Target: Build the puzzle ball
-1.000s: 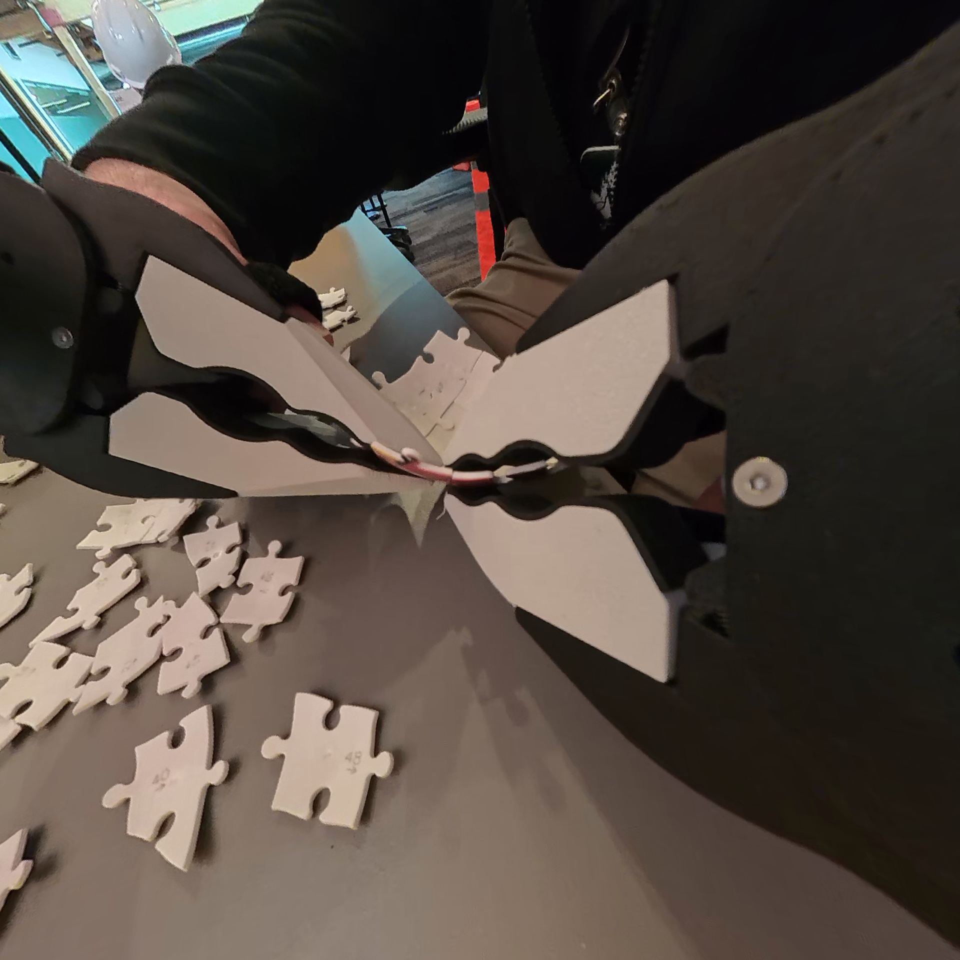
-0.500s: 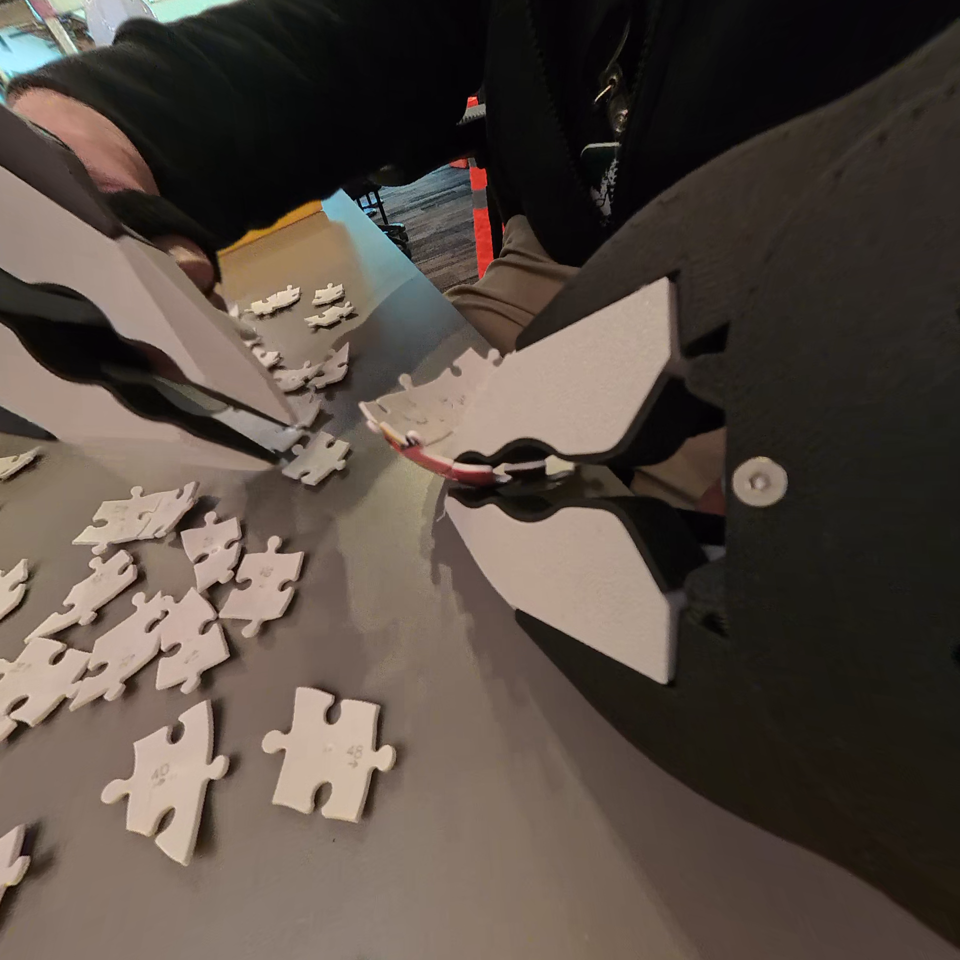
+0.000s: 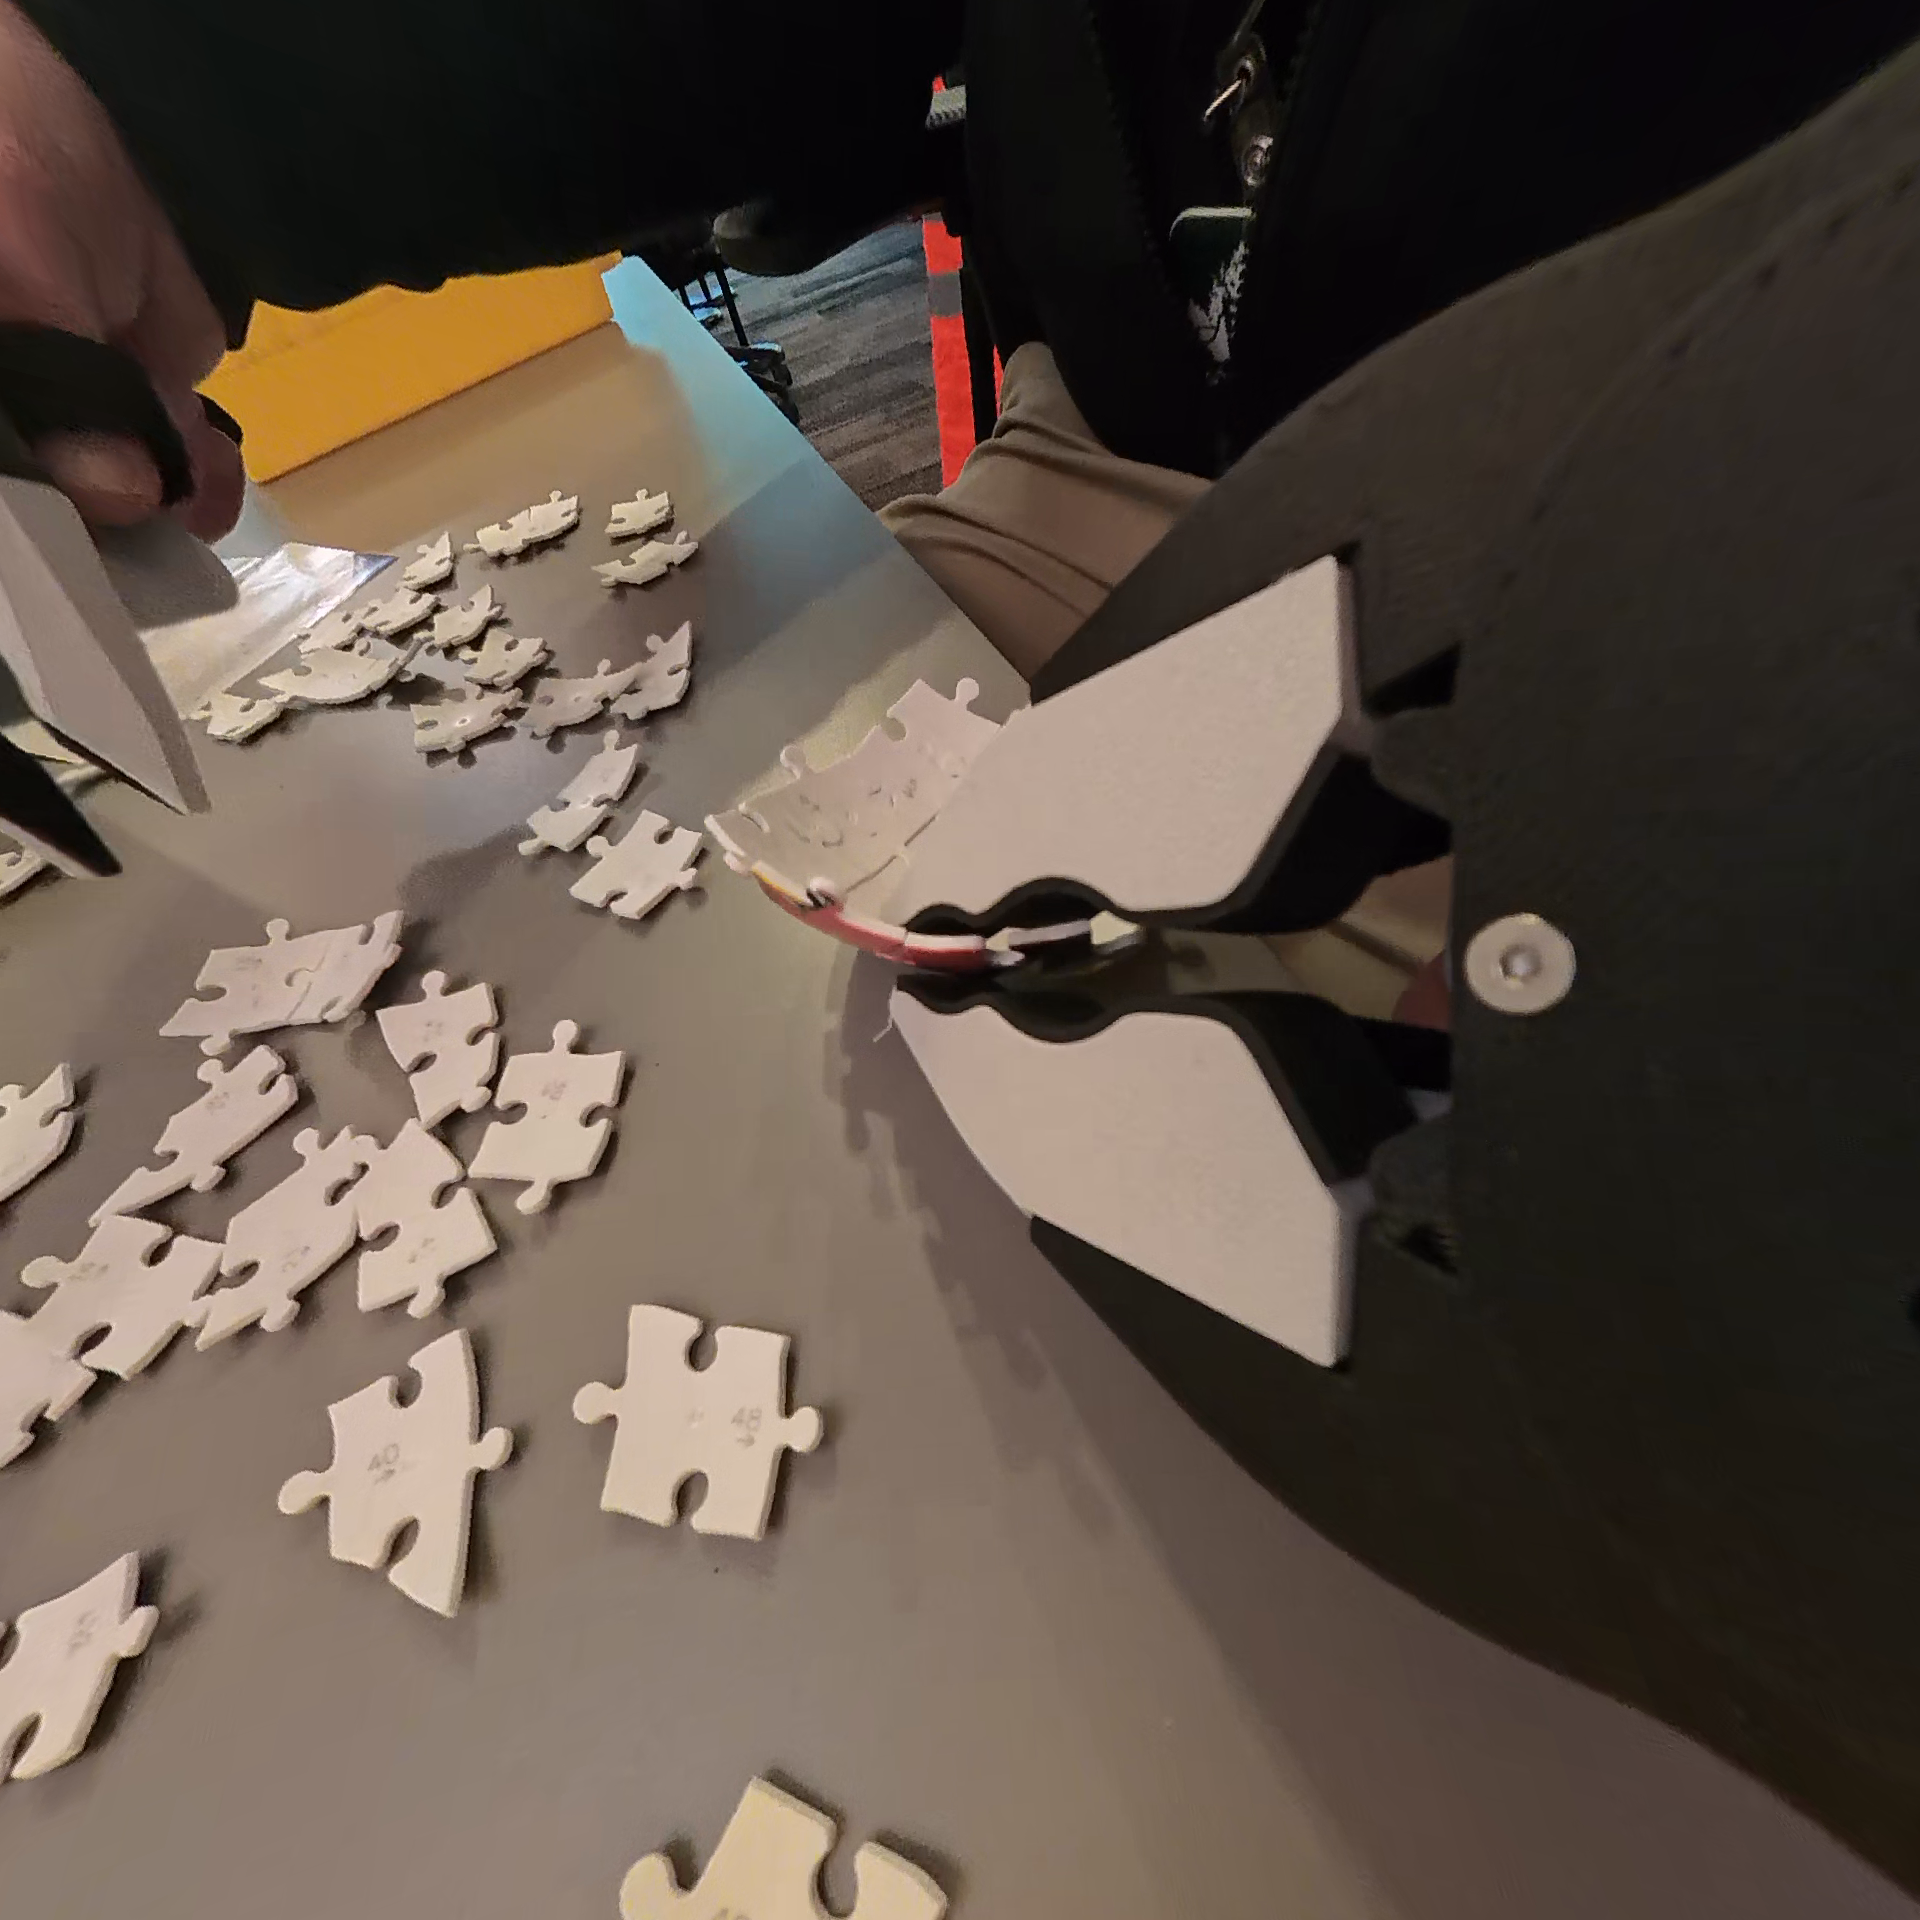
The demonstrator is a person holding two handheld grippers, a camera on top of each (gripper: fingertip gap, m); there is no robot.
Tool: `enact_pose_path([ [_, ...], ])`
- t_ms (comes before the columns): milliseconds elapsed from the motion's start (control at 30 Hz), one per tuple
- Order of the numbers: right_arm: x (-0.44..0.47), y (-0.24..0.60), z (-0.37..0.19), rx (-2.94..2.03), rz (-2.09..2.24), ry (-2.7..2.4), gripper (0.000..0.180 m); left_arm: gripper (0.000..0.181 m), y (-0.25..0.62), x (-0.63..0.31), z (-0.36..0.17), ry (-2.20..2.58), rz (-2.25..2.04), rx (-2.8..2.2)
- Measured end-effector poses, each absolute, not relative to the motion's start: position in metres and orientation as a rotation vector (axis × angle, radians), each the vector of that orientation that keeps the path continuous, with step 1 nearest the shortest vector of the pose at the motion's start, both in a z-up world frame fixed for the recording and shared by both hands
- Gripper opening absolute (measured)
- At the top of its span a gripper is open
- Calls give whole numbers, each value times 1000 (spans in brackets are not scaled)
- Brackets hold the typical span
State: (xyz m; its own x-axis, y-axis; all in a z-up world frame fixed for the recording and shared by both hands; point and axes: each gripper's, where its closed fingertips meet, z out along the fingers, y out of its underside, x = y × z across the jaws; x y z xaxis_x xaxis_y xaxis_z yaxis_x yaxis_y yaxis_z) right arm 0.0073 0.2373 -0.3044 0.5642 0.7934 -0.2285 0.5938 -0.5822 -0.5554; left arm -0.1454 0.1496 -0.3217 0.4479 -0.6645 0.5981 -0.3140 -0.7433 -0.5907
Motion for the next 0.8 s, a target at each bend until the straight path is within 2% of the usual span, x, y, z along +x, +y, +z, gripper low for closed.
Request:
enact_pose_path([
  [167, 9, 237, -325, -2430, 585, -1129, 35, 6, 153, -147, -323, 819, -1196, -2316],
  [267, 4, 242, -333, -2441, 606, -1086, 33, 6, 155, -148, -324, 817, -1198, -2317],
  [333, 2, 246, -335, -2443, 649, -1037, 29, 6, 155, -148, -324, 817, -1200, -2317],
  [467, -2, 249, -337, -2440, 762, -957, 8, 6, 156, -148, -326, 818, -1206, -2318],
  [800, -10, 243, -315, -2355, 1003, -872, 0, 10, 157, -147, -325, 826, -1213, -2313],
])
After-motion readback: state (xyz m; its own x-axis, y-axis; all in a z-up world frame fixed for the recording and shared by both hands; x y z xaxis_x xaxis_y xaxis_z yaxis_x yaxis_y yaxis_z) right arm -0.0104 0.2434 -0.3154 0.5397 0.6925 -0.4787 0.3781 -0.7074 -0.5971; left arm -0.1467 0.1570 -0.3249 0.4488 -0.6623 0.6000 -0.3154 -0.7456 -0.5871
